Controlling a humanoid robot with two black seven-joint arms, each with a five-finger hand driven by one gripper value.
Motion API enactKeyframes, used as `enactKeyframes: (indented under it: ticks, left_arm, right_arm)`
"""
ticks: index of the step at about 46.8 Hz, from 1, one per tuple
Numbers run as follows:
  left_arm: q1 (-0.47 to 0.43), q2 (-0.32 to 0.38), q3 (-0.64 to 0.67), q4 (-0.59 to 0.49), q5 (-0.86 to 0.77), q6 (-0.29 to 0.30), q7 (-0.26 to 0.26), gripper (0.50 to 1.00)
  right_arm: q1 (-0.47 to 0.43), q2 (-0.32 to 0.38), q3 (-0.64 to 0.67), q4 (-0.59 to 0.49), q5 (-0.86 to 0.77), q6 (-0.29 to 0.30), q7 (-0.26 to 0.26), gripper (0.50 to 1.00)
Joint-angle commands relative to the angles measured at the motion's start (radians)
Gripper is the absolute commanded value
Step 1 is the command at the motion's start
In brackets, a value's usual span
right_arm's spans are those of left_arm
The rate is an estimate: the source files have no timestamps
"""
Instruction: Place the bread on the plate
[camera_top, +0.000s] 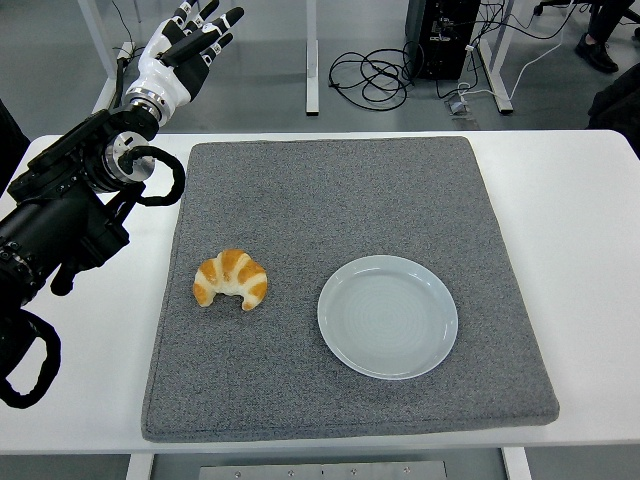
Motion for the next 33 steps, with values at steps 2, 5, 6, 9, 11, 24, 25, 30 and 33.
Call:
enactKeyframes:
  ticks: [2, 5, 6, 9, 11, 24, 25, 30, 33]
  left_arm:
    - [0.002, 0.002, 0.004, 0.000, 0.000, 0.000, -0.004, 0.977]
    - [0.002, 0.002, -0.001, 0.000, 0.000, 0.000, -0.004, 0.977]
    - [0.001, 0.002, -0.008, 0.000, 0.000, 0.000, -0.004, 0.977]
    - [-0.001, 0.004, -0.007, 0.002, 0.000, 0.000, -0.004, 0.977]
    - [-0.004, 0.004, -0.007, 0.002, 0.000, 0.000, -0.007, 0.977]
    - [-0.031, 0.006, 0.070, 0.000, 0.015, 0.048, 0.002, 0.977]
    - [-0.031, 0.006, 0.079, -0.001, 0.015, 0.043, 0.002, 0.977]
    - [-0.041, 0.025, 0.110, -0.008, 0.020, 0.014, 0.004, 0.977]
    - [-0.042, 0.050, 0.142, -0.035, 0.020, 0.012, 0.004, 0.977]
  right_arm:
    - [0.000, 0.000, 0.000, 0.000, 0.000, 0.001, 0.000, 1.000]
    - [0.000, 0.000, 0.000, -0.001, 0.000, 0.000, 0.000, 1.000]
    - [0.000, 0.000, 0.000, 0.000, 0.000, 0.000, 0.000, 1.000]
    - [0.000, 0.000, 0.000, 0.000, 0.000, 0.000, 0.000, 1.000]
    - [0.000, 0.000, 0.000, 0.000, 0.000, 0.000, 0.000, 1.000]
    - [0.000, 0.000, 0.000, 0.000, 0.000, 0.000, 0.000, 1.000]
    - [0.000, 0.000, 0.000, 0.000, 0.000, 0.000, 0.000, 1.000]
    - [0.000, 0.000, 0.000, -0.001, 0.000, 0.000, 0.000, 1.000]
    - [0.000, 0.000, 0.000, 0.000, 0.000, 0.000, 0.000, 1.000]
